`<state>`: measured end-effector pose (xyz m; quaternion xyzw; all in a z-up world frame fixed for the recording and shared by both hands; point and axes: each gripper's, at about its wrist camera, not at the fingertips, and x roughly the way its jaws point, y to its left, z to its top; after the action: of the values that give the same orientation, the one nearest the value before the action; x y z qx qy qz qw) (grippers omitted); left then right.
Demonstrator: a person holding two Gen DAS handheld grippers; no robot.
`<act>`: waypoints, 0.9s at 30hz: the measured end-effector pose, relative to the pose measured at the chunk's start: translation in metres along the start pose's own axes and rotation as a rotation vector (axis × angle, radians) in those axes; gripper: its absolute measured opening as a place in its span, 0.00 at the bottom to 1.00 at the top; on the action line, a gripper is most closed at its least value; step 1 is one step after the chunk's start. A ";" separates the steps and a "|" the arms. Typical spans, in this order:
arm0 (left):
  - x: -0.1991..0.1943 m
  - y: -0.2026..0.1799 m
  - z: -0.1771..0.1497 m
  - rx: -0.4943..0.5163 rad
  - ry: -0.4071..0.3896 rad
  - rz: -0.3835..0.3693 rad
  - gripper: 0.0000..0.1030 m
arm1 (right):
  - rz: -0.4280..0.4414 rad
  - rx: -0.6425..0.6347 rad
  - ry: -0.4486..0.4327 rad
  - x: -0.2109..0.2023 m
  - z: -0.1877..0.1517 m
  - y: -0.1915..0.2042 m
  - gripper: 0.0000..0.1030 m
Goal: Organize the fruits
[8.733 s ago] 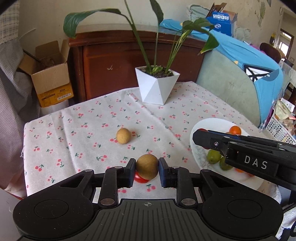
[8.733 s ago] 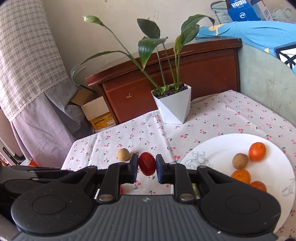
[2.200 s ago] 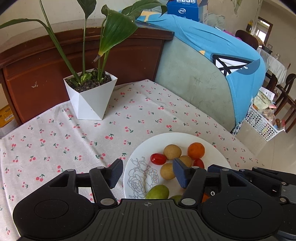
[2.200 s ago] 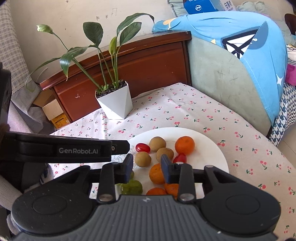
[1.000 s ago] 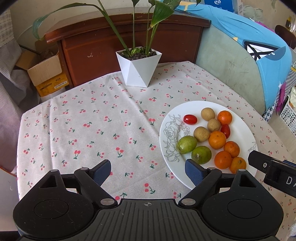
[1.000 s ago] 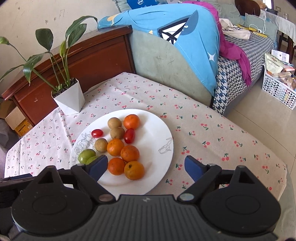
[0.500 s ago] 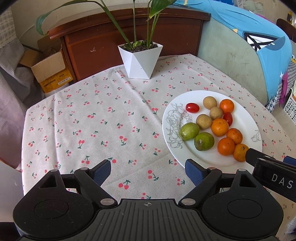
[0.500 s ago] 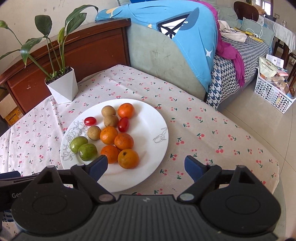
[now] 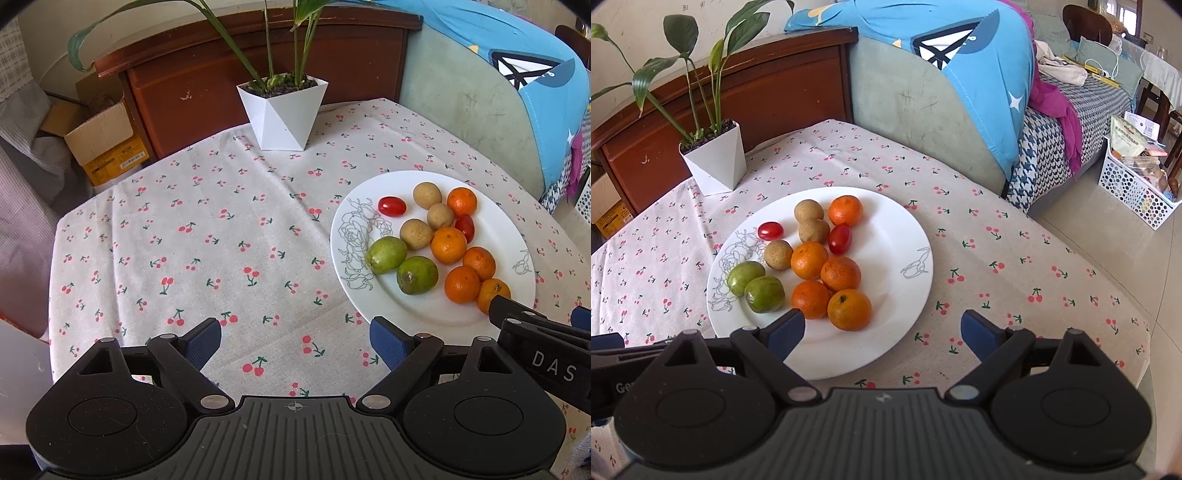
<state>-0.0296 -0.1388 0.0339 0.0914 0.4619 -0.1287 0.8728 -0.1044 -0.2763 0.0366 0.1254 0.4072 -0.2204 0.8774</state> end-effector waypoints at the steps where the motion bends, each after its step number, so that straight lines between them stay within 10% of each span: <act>1: 0.000 0.000 0.000 0.002 0.000 0.003 0.87 | -0.001 -0.001 0.000 0.000 0.000 0.000 0.89; 27: 0.005 -0.003 0.000 0.042 0.008 0.050 0.86 | -0.019 -0.023 0.032 0.007 -0.003 0.006 0.89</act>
<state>-0.0278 -0.1421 0.0295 0.1215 0.4601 -0.1161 0.8718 -0.0991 -0.2721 0.0295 0.1147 0.4248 -0.2220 0.8701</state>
